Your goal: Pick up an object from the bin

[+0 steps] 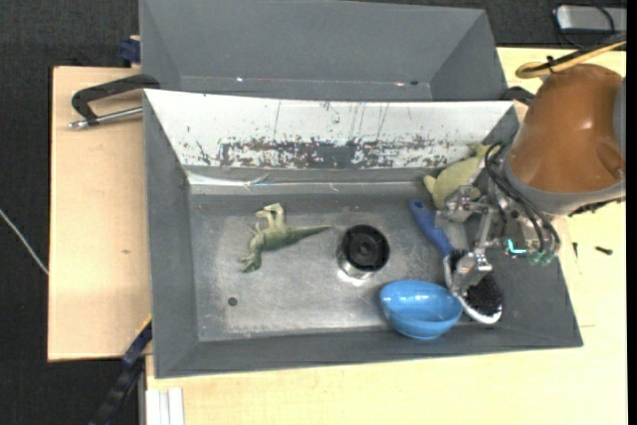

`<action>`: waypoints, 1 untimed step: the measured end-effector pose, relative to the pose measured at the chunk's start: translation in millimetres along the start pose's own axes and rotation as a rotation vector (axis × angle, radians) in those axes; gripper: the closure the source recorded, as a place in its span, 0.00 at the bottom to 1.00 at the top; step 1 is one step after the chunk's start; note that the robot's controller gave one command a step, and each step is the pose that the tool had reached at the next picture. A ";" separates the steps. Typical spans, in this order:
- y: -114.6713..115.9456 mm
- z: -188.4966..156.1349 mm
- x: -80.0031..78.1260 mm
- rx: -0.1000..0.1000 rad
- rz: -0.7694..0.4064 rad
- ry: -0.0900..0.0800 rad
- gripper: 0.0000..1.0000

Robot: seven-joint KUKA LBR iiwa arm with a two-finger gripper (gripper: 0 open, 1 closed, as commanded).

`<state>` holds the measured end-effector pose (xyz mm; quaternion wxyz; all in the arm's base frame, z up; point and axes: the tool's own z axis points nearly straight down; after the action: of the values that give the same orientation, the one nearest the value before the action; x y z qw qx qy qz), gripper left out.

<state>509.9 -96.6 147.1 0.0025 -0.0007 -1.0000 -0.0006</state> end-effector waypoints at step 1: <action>93.1 76.7 -44.8 -0.001 0.056 -0.010 0.00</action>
Offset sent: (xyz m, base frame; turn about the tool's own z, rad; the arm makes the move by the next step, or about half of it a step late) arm 0.0420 0.0882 -0.0771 0.0614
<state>554.4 -3.4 70.3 -0.0022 -0.0285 -0.9996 -0.0012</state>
